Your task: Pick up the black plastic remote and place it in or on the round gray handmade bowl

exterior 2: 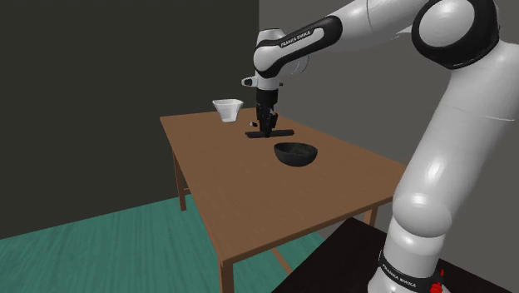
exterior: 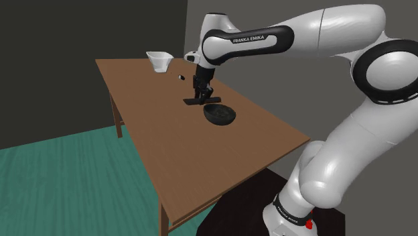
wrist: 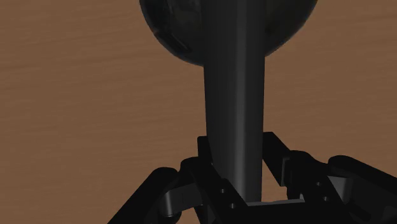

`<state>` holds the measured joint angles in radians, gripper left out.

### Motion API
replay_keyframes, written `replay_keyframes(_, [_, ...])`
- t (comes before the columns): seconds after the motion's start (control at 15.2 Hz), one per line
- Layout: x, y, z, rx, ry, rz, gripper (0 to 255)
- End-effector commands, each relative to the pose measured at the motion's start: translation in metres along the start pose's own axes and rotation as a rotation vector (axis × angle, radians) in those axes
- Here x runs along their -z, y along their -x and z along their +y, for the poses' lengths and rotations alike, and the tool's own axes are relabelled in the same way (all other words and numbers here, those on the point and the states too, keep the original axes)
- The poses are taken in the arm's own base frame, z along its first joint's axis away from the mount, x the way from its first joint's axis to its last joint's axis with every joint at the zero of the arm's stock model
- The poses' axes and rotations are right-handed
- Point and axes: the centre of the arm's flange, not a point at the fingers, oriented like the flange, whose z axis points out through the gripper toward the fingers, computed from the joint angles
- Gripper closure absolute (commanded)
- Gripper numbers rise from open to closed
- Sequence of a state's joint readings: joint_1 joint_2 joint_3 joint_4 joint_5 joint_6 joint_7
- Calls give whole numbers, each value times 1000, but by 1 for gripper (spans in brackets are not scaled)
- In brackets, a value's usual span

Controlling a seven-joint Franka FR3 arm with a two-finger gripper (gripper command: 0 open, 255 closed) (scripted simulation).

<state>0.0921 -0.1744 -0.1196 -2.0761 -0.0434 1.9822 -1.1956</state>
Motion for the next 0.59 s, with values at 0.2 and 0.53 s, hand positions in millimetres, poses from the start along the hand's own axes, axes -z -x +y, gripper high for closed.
replay_keyframes(0.2, [1, 68, -2, 1, 0, 1, 255])
replay_keyframes(0.53, [-10, 117, -4, 1, 0, 1, 255])
